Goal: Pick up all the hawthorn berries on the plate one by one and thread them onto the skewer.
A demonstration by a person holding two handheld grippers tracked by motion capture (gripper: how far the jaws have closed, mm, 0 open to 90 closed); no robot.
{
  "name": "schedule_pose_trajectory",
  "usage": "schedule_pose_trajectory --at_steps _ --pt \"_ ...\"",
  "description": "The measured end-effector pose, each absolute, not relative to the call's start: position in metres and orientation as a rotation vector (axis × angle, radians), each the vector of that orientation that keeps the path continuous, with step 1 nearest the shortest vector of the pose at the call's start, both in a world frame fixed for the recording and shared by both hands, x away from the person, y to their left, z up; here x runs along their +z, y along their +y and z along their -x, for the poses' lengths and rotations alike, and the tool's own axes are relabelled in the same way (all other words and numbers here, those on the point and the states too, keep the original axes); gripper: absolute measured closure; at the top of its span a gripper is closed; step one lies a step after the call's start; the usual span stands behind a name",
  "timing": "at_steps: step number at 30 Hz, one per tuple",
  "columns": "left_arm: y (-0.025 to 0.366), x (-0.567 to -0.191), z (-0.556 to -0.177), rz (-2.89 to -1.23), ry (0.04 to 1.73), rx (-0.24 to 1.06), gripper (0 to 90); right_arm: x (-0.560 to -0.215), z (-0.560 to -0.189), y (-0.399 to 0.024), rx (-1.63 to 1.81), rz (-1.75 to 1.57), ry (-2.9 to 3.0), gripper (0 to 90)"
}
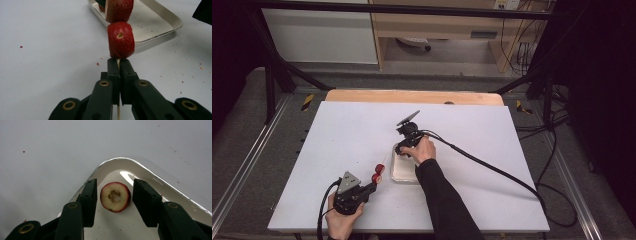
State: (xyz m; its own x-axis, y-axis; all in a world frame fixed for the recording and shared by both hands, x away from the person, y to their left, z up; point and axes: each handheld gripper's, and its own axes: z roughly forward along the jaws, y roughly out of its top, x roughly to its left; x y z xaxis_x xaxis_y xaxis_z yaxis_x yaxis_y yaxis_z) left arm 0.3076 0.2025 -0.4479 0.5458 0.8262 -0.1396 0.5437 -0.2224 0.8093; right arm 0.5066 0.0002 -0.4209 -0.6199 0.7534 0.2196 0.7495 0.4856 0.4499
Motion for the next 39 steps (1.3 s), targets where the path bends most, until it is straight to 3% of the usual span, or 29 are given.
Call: schedule_pose_trajectory --at_steps 9,17,27,39 --pt "0.203 -0.448 -0.308 -1.904 1.119 0.407 88.0 -0.421 -0.506 0.000 0.801 -1.397 2.709 61.2" --pt "0.200 -0.446 -0.307 -1.894 1.110 0.414 87.9 -0.397 -0.493 -0.012 0.924 -1.375 2.647 61.4" --pt "0.178 -0.442 -0.306 -1.908 1.066 0.431 87.9 -0.375 -0.463 -0.057 1.196 -1.374 2.511 61.5" --pt "0.145 -0.440 -0.305 -1.927 1.016 0.423 87.9 -0.384 -0.426 -0.116 1.486 -1.400 2.335 61.5"
